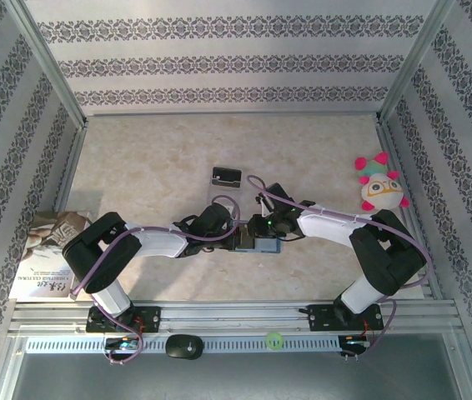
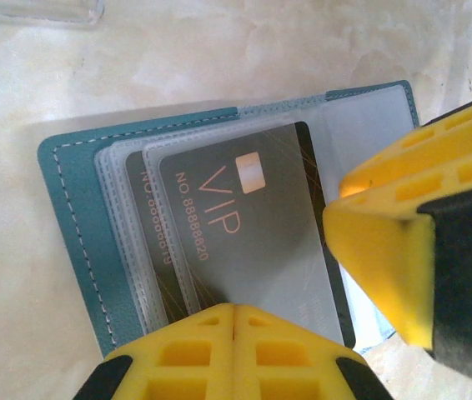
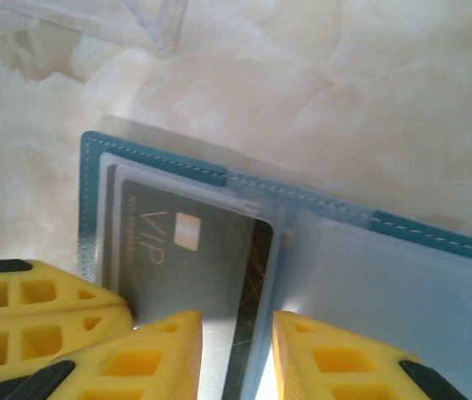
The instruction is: Take the credit cards out of the card holder
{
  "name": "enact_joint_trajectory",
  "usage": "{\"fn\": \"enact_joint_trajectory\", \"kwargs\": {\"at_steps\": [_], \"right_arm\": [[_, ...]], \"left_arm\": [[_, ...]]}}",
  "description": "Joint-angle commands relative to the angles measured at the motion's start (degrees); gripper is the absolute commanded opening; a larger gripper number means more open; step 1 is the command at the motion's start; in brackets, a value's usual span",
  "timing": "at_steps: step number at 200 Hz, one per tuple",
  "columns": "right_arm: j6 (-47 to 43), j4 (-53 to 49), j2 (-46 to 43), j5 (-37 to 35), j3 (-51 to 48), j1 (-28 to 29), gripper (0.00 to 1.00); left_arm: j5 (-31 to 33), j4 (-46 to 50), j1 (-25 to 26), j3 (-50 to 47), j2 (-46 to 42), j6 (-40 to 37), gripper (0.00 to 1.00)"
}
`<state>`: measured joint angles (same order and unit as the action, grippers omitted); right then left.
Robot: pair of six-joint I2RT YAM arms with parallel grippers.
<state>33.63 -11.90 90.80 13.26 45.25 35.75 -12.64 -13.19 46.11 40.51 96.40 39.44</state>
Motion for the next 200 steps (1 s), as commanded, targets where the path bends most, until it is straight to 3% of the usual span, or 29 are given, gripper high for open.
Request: {"fn": "enact_joint_trajectory", "kwargs": {"at_steps": [1,20,61,105,150,200], "right_arm": [[-1.9,-2.7,0.2,-4.6,0.7,0.1,0.27],[-3.1,-3.4,1.2,-5.7,1.4,1.3,0.26],[-5.4,-6.1,3.1,-11.8,3.8,5.8,0.35],[-5.8,-10.2,4.9,-19.3,5.5,8.3,0.29],[-4.7,-11.9,1.8,-26.0,4.2,8.1,0.31],[-5.3,-10.8,0.6,-25.9,3.2,7.8,0.32]], "left_arm": [[-0.7,7.0,0.0,-2.9,1.9,-0.2,0.03],[-0.7,6.9,-0.2,-3.3,1.4,-0.1,0.03],[-0.4,7.0,-0.2,-3.8,0.7,0.1,0.06],[-0.1,7.0,-0.5,-4.3,0.0,0.3,0.06],[-0.7,6.6,-1.1,-4.5,0.6,0.5,0.05],[-0.8,6.4,-1.5,-5.0,-0.3,0.4,0.06]]}}
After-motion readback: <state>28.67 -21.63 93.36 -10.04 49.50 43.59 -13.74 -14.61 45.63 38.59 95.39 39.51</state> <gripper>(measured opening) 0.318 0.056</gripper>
